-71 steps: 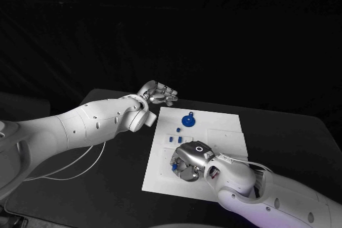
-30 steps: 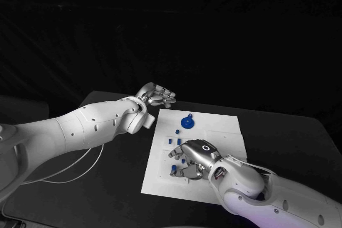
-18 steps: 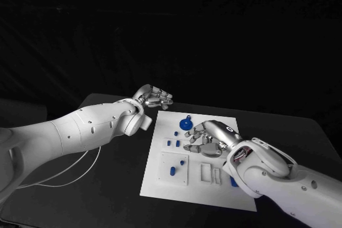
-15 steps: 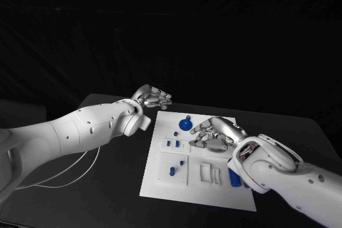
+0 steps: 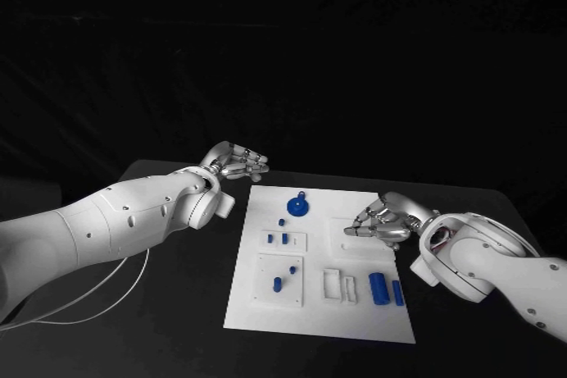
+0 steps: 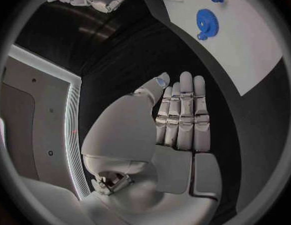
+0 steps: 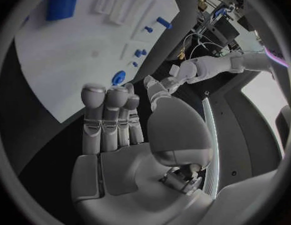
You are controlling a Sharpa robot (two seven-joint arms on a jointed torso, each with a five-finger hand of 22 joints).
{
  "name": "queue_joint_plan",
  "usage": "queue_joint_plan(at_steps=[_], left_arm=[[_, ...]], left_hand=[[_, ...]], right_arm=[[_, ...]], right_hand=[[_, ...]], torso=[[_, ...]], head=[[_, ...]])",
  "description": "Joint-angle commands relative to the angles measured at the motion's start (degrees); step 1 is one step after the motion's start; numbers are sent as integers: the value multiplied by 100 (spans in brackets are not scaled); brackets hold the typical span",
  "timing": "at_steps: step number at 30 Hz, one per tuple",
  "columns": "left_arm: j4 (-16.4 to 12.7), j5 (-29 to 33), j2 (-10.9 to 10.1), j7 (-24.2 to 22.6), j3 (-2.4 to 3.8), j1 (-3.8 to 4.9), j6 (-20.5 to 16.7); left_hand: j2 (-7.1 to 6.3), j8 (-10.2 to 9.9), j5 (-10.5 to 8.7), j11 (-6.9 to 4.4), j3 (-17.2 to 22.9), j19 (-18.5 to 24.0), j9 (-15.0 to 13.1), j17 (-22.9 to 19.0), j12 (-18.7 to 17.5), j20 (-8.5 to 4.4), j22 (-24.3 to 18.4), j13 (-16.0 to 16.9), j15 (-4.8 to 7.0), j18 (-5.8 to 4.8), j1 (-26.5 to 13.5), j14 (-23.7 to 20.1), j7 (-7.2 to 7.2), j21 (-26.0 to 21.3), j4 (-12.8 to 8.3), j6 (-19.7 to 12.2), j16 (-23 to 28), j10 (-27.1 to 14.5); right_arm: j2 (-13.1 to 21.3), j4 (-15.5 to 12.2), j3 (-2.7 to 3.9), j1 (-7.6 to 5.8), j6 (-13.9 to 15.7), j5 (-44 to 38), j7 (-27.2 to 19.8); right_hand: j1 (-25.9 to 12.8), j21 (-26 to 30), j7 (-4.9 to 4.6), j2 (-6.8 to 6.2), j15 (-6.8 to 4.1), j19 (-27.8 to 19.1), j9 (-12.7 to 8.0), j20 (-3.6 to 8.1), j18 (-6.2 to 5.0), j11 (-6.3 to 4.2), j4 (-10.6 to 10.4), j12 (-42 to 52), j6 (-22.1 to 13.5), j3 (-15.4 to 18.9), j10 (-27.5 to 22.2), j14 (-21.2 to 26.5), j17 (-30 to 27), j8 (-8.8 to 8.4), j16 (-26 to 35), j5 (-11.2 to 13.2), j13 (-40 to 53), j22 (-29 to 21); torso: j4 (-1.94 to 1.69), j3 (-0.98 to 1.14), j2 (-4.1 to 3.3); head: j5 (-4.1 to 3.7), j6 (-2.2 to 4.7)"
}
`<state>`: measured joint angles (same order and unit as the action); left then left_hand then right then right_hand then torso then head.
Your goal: Assemble the parts on the task board
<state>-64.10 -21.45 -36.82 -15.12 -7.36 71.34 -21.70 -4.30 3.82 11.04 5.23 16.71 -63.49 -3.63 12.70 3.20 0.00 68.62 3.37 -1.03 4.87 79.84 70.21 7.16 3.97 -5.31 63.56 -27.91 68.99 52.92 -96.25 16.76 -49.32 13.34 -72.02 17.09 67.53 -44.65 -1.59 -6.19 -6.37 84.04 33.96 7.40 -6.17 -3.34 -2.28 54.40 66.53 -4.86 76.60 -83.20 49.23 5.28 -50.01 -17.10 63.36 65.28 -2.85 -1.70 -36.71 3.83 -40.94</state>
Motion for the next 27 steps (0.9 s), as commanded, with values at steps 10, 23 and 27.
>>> queue_joint_plan(at_steps=[10,23,27], left_arm=[[-49,91,-49,-119,3,-48,11],[-45,104,-51,-106,1,-91,28],[-44,106,-48,-100,1,-96,36]], left_hand=[[30,-14,-31,-21,1,-54,-3,14,27,5,-69,2,-13,-62,-25,18,-2,-15,49,-32,-4,-11],[26,-14,-32,-21,3,-63,-2,19,27,7,-134,2,-15,-65,-37,19,0,-15,89,-43,-11,-10],[25,-15,-31,-21,4,-65,-2,20,27,7,-151,2,-16,-66,-39,17,-1,-16,100,-45,-11,-11]], right_arm=[[387,-216,1,20,-1685,259,1738],[577,-367,-39,108,-1960,-150,1939],[610,-435,-100,126,-2012,-256,1952]], right_hand=[[-249,-43,151,-73,-41,286,3233,50,68,-46,-864,-16,-91,206,146,31,461,-150,-279,-81,584,129],[-407,-70,146,564,-38,290,3386,44,54,-41,-496,-106,-147,1732,156,19,576,-154,-271,-729,667,195],[-415,-73,141,473,-33,290,3381,39,50,-33,-703,-133,-164,1642,148,14,609,-158,-274,-697,663,216]], torso=[[35,-10,47],[46,-21,61],[39,-19,55]], head=[[-114,-83],[-178,-129],[-198,-141]])
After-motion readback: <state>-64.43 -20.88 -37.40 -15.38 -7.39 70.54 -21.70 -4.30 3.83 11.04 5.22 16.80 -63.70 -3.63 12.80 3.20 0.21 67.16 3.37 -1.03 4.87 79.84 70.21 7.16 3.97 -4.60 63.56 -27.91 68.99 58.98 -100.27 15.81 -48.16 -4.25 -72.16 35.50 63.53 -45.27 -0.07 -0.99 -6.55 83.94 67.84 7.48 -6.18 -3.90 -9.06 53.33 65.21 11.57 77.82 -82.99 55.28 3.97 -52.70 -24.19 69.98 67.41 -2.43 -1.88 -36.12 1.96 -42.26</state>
